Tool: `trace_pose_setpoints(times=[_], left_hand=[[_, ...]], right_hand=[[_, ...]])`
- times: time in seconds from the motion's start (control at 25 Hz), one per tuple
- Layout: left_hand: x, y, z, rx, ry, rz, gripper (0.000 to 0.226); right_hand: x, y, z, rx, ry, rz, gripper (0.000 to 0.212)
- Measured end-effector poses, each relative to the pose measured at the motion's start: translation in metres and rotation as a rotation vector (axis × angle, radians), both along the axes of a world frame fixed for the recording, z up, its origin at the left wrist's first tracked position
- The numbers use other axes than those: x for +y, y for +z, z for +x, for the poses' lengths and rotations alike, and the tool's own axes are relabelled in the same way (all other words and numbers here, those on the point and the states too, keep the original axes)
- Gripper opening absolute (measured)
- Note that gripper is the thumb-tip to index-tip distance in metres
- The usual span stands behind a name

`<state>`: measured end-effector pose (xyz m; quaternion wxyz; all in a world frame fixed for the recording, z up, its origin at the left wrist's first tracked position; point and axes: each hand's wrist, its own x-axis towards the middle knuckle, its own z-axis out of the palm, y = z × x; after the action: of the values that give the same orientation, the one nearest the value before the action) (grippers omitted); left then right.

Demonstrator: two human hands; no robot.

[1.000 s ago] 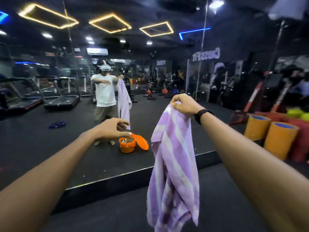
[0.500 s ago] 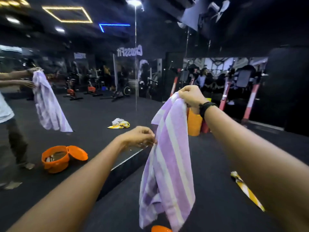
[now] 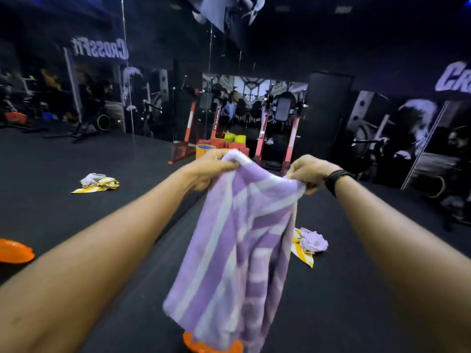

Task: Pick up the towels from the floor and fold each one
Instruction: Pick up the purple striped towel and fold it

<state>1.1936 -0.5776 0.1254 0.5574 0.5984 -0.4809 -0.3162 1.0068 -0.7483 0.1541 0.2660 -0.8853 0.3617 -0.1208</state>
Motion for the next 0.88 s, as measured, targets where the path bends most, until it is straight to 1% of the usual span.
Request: trace_pose_setpoints(times=[0.04, 0.08, 0.12, 0.16, 0.2, 0.24, 0.28, 0.32, 0.36, 0.4, 0.44, 0.48, 0.52, 0.56, 0.64, 0.68, 0.72, 0.76, 0.84, 0.88], left_hand=[[-0.006, 0.016, -0.008, -0.046, -0.021, -0.026, 0.013], [-0.011, 0.031, -0.019, -0.108, -0.041, -0.031, 0.014], [-0.016, 0.043, -0.028, -0.167, -0.061, -0.023, 0.016], [-0.019, 0.051, -0.037, -0.222, -0.086, -0.018, 0.018], [-0.023, 0.055, -0.045, -0.272, -0.1, -0.021, 0.018], [-0.028, 0.054, -0.049, -0.287, -0.103, -0.038, 0.014], [-0.031, 0.046, -0.047, -0.262, -0.108, -0.069, 0.011], [-0.031, 0.037, -0.045, -0.229, -0.124, -0.082, 0.016], [-0.03, 0.023, -0.038, -0.259, -0.152, -0.036, 0.026], [-0.03, 0.007, -0.031, -0.403, -0.184, 0.074, 0.033], [-0.026, -0.01, -0.023, -0.612, -0.203, 0.23, 0.031], [-0.021, -0.023, -0.016, -0.766, -0.205, 0.338, 0.025], [-0.018, -0.031, -0.008, -0.781, -0.181, 0.361, 0.021], [-0.013, -0.032, -0.006, -0.671, -0.154, 0.311, 0.017], [-0.01, -0.019, -0.012, -0.321, -0.052, 0.075, 0.017], [-0.012, -0.007, -0.02, -0.229, -0.001, -0.027, 0.017], [-0.015, 0.008, -0.031, -0.202, 0.035, -0.1, 0.017], [-0.02, 0.022, -0.043, -0.239, 0.054, -0.149, 0.016], [-0.028, 0.042, -0.059, -0.388, 0.014, -0.174, 0.018], [-0.028, 0.047, -0.06, -0.465, -0.032, -0.141, 0.021]], right_hand=[[0.009, -0.002, -0.006, 0.071, 0.094, 0.029, 0.028], [0.015, -0.002, -0.008, 0.001, 0.203, 0.096, 0.043], [0.02, 0.0, -0.007, -0.13, 0.293, 0.189, 0.054], [0.025, 0.002, -0.006, -0.235, 0.362, 0.232, 0.053], [0.027, 0.004, -0.005, -0.285, 0.401, 0.215, 0.043], [0.028, 0.004, -0.005, -0.292, 0.406, 0.142, 0.03], [0.026, 0.005, -0.007, -0.304, 0.394, 0.057, 0.02], [0.023, 0.005, -0.009, -0.347, 0.368, -0.017, 0.012], [0.02, 0.005, -0.013, -0.415, 0.338, -0.041, 0.007], [0.017, 0.006, -0.018, -0.494, 0.307, -0.026, 0.002], [0.014, 0.007, -0.024, -0.571, 0.27, 0.027, 0.006], [0.01, 0.009, -0.032, -0.625, 0.237, 0.088, 0.011], [0.003, 0.008, -0.038, -0.658, 0.21, 0.135, 0.013], [-0.003, 0.007, -0.044, -0.669, 0.182, 0.164, 0.016], [-0.012, 0.003, -0.053, -0.65, 0.144, 0.199, 0.026], [-0.011, 0.002, -0.054, -0.618, 0.151, 0.193, 0.027], [-0.007, 0.002, -0.052, -0.57, 0.187, 0.187, 0.025], [0.002, 0.002, -0.047, -0.505, 0.245, 0.205, 0.024], [0.02, 0.001, -0.035, -0.373, 0.361, 0.286, 0.026], [0.025, 0.0, -0.032, -0.36, 0.389, 0.299, 0.024]])
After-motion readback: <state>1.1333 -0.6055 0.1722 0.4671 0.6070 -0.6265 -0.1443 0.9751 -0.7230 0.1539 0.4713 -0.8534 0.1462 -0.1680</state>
